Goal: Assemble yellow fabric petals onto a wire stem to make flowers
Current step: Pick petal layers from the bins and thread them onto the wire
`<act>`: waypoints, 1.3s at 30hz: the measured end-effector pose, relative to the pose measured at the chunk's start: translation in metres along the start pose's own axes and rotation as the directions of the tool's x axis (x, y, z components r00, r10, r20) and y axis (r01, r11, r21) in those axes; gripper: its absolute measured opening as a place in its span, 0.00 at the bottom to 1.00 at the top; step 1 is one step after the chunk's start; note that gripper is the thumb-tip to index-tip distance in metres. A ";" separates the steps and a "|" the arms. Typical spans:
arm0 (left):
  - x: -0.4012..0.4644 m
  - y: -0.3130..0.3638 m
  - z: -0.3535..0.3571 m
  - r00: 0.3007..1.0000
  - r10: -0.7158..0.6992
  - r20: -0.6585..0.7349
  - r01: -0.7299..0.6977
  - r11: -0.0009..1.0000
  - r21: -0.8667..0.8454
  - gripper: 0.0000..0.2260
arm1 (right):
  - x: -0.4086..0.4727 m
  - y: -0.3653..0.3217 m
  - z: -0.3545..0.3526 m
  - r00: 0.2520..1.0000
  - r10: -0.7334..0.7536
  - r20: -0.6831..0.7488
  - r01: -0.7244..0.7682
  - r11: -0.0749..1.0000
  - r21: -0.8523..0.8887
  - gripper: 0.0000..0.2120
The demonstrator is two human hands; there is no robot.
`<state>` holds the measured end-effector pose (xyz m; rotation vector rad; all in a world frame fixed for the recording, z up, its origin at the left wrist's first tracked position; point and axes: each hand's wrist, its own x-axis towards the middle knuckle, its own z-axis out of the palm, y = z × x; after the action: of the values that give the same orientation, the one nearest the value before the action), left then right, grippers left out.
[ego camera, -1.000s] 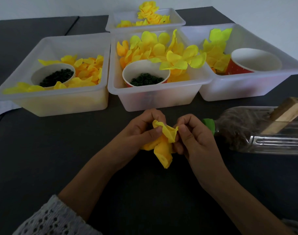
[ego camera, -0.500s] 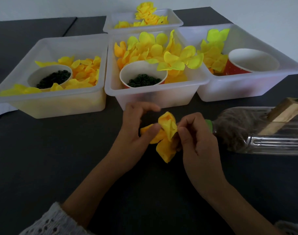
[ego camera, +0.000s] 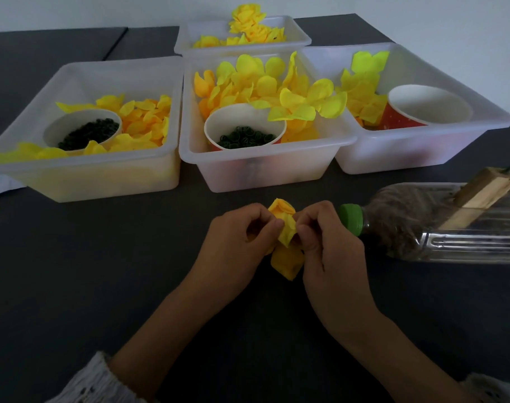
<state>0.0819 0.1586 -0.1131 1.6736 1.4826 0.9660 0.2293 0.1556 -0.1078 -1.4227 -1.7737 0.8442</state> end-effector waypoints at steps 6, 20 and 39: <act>0.003 -0.003 -0.001 1.000 -0.007 0.001 0.007 1.000 0.002 0.07 | -0.004 0.009 0.003 0.983 -0.115 -0.140 0.126 0.990 0.070 0.06; 0.008 -0.007 -0.005 1.000 -0.022 -0.009 0.022 0.999 -0.036 0.09 | -0.001 0.021 0.003 0.968 -0.033 -0.249 0.092 0.969 0.231 0.12; 0.014 -0.010 -0.026 0.987 -0.042 0.153 0.043 0.999 -0.007 0.11 | -0.001 0.021 0.002 0.984 -0.006 -0.176 0.062 0.948 0.313 0.10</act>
<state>0.0549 0.1740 -0.1080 1.6630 1.4033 0.8028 0.2383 0.1585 -0.1265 -1.2107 -1.4522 0.9119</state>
